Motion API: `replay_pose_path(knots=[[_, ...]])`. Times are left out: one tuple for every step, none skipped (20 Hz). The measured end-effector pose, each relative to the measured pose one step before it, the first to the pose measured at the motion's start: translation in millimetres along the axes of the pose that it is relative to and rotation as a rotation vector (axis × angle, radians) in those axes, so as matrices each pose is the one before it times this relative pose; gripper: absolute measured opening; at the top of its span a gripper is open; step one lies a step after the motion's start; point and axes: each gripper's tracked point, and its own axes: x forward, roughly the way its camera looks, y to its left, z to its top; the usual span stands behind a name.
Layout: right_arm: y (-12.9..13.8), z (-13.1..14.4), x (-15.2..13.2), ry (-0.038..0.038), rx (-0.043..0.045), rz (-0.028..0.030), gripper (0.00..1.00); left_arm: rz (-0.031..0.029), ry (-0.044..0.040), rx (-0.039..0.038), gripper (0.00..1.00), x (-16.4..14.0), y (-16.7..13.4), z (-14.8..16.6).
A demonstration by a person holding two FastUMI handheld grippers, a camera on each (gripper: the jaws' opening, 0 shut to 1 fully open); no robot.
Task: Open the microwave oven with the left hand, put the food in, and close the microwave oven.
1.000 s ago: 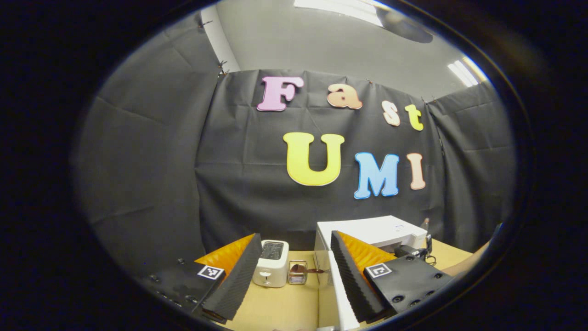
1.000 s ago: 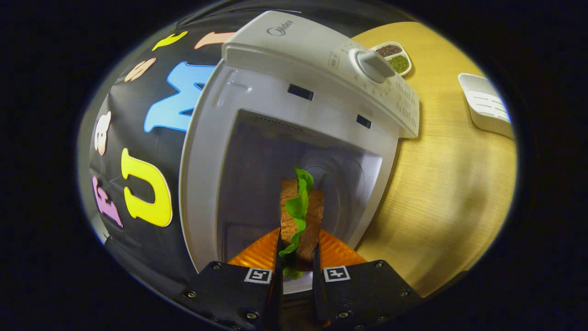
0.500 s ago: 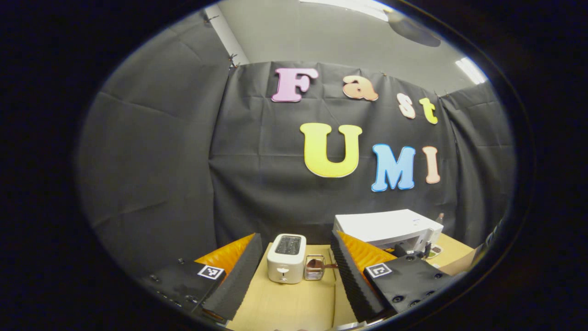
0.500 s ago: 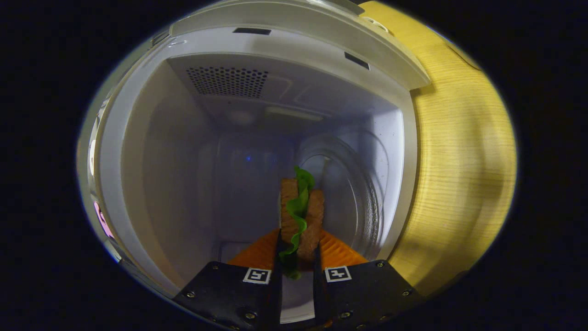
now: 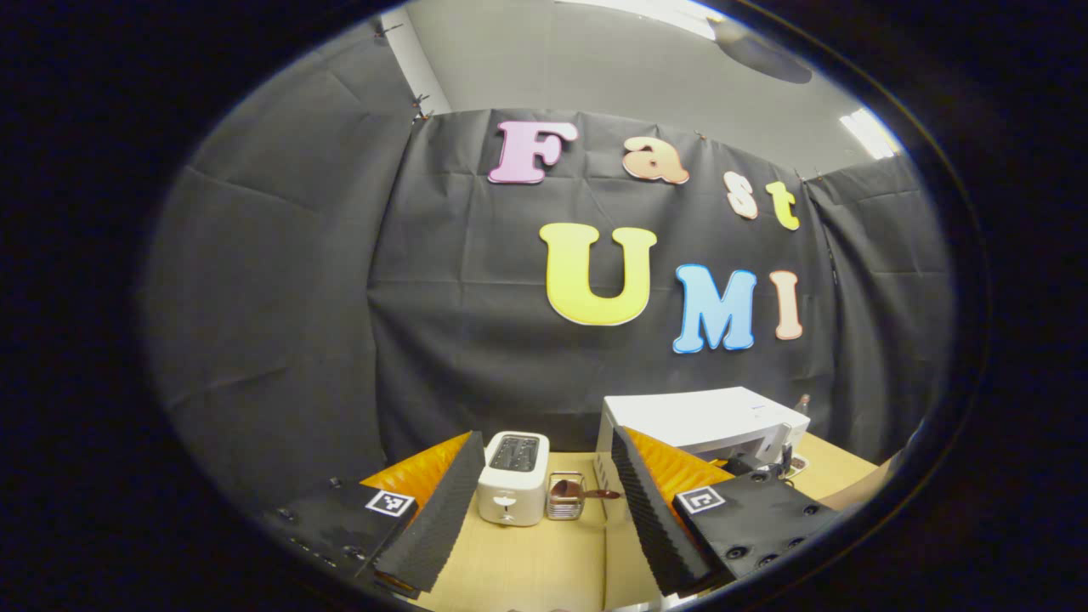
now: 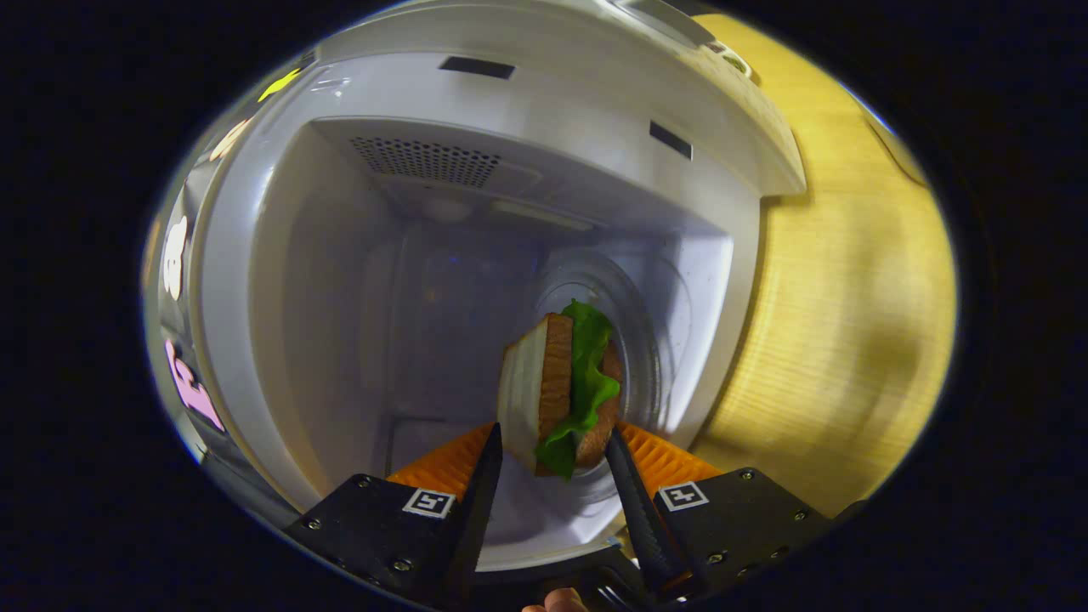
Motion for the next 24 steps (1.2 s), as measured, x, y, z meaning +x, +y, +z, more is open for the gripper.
replay_pose_path(knots=[[-4.54,2.34,-12.93,-0.00186,-0.04955,-0.02060,0.72,-0.01062,-0.00660,-0.00010,0.96,1.55,-5.47,0.81],[-1.45,3.25,-10.09,-0.00038,-0.05687,-0.00517,0.72,-0.01217,-0.00458,-0.00476,0.96,1.85,-5.46,0.92],[-3.03,1.30,-10.77,0.00408,-0.05685,-0.00694,0.72,-0.01082,-0.00293,-0.00659,0.96,1.59,-5.24,-0.76],[1.20,-0.19,-9.85,0.00949,-0.04411,0.00542,0.72,-0.01243,-0.00214,-0.00808,0.96,1.89,-5.73,-0.22],[1.56,0.70,-11.50,0.01350,-0.04733,0.00919,0.72,-0.01201,-0.00248,-0.00737,0.96,1.23,-5.97,-1.69],[1.47,2.61,-12.47,0.00173,-0.05265,0.00552,0.72,-0.01206,-0.00042,-0.00734,0.96,2.08,-6.20,-1.10],[0.43,1.29,-13.92,0.00418,-0.06037,0.00189,0.72,-0.01258,-0.00159,-0.00693,0.96,0.49,-4.80,-1.17],[0.37,4.86,-13.62,0.00128,-0.05934,0.00935,0.72,-0.01306,-0.00372,-0.00605,0.96,0.50,-6.45,0.84],[2.21,5.18,-12.89,-0.00546,-0.05110,0.00636,0.72,-0.01275,-0.00144,-0.00491,0.97,1.84,-7.18,-1.71],[0.08,5.65,-13.66,-0.00426,-0.04674,0.00583,0.72,-0.01013,0.00049,-0.00271,0.96,0.62,-6.63,-0.23],[2.35,6.74,-15.39,-0.00931,-0.03963,0.00918,0.72,-0.00990,-0.00242,-0.00092,0.96,0.76,-7.16,-0.60],[0.93,8.70,-14.94,-0.01497,-0.04452,0.00936,0.72,-0.00687,-0.00247,0.00081,0.97,0.07,-7.10,1.17],[-0.32,10.46,-16.54,-0.02060,-0.05153,0.00334,0.72,-0.00379,-0.00234,0.00246,0.95,-0.16,-7.58,-0.15],[-3.13,10.02,-15.25,-0.01837,-0.06917,-0.00949,0.72,-0.00046,-0.00290,0.00299,0.96,-0.93,-6.76,0.77],[-1.26,14.05,-16.05,-0.03555,-0.07457,-0.00325,0.72,-0.00100,-0.00105,0.00062,0.96,-1.21,-8.82,-0.16],[0.96,17.72,-14.13,-0.04552,-0.06887,0.00123,0.72,-0.00054,-0.00112,-0.00198,0.96,-1.02,-9.35,0.24],[0.65,15.13,-15.00,-0.04177,-0.05915,0.00351,0.72,-0.00084,0.00169,-0.00346,0.96,-2.26,-10.22,-1.71],[-0.24,14.10,-12.58,-0.03334,-0.04751,0.00517,0.72,-0.00254,0.00055,-0.00462,0.96,-1.04,-11.25,-0.53],[0.67,11.95,-13.63,-0.02728,-0.04091,0.00497,0.72,-0.00715,0.00087,-0.00489,0.96,0.21,-13.22,-1.62],[-4.01,11.02,-12.39,-0.01753,-0.03565,-0.00835,0.72,-0.00659,0.00361,-0.00092,0.96,0.82,-12.48,-1.85],[-2.67,11.31,-13.65,-0.01722,-0.02972,0.00119,0.72,-0.00162,0.00169,0.00608,0.96,0.04,-10.53,-1.97],[-2.67,11.56,-11.91,-0.02461,-0.03127,-0.00177,0.72,-0.00130,-0.00226,0.00676,0.97,1.89,-10.98,0.57],[-5.34,11.75,-11.33,-0.02094,-0.02616,-0.00815,0.72,-0.00028,-0.00459,0.00353,0.96,1.75,-12.04,1.73],[-4.23,10.27,-10.41,-0.01707,-0.01164,0.00470,0.72,-0.00148,-0.00506,0.00183,0.96,-1.17,-11.17,2.03]])
